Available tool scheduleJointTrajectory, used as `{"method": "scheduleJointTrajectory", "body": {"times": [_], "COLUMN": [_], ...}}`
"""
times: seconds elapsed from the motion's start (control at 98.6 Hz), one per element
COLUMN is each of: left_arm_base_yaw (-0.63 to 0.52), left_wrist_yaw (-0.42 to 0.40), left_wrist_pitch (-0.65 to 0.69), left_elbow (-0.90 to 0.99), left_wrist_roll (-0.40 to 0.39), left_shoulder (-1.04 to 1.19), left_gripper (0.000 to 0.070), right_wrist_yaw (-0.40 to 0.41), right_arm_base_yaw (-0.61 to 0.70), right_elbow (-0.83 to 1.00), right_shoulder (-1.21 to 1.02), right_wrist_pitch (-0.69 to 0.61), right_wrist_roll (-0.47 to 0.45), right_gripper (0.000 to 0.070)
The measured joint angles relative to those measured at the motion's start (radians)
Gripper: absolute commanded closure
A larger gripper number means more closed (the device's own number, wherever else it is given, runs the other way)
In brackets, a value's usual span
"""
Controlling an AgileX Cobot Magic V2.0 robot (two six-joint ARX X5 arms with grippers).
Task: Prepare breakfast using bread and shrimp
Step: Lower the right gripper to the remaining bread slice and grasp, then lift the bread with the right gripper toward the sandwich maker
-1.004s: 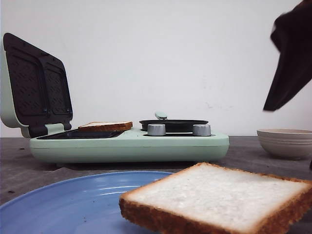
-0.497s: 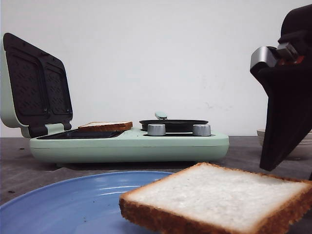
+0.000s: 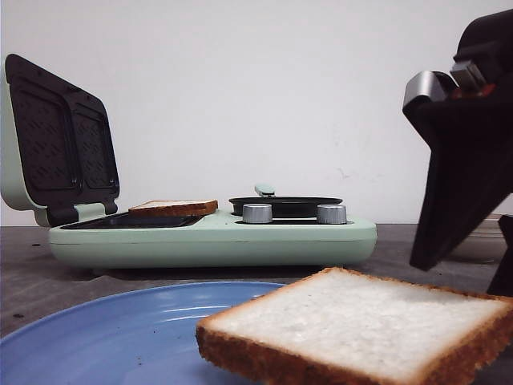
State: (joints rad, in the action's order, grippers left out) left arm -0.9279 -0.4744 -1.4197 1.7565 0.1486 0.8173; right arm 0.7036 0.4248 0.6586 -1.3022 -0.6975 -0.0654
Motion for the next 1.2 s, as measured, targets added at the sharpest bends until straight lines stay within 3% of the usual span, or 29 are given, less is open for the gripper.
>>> {"method": "scheduleJointTrajectory", "body": {"times": [0.294, 0.487, 0.629, 1.197], "left_arm_base_yaw": [0.000, 0.000, 0.000, 0.000], "left_wrist_yaw": [0.000, 0.000, -0.001, -0.001], "left_wrist_pitch": [0.000, 0.001, 0.026, 0.040], "left_elbow": [-0.134, -0.137, -0.137, -0.137], "left_wrist_roll": [0.059, 0.074, 0.076, 0.076], "left_shoulder": [-0.017, -0.020, -0.026, -0.027], "left_gripper": [0.0684, 0.0684, 0.0684, 0.0685], "right_wrist_yaw": [0.084, 0.087, 0.101, 0.104], "right_arm_base_yaw": [0.000, 0.005, 0.006, 0.006], "right_elbow": [0.000, 0.001, 0.001, 0.018], "right_shoulder": [-0.028, -0.029, -0.029, 0.031], "right_wrist_pitch": [-0.008, -0.043, -0.047, -0.053], "right_wrist_roll": [0.008, 0.009, 0.010, 0.009], "right_gripper": [0.0199, 0.0416, 0.0697, 0.0700]}}
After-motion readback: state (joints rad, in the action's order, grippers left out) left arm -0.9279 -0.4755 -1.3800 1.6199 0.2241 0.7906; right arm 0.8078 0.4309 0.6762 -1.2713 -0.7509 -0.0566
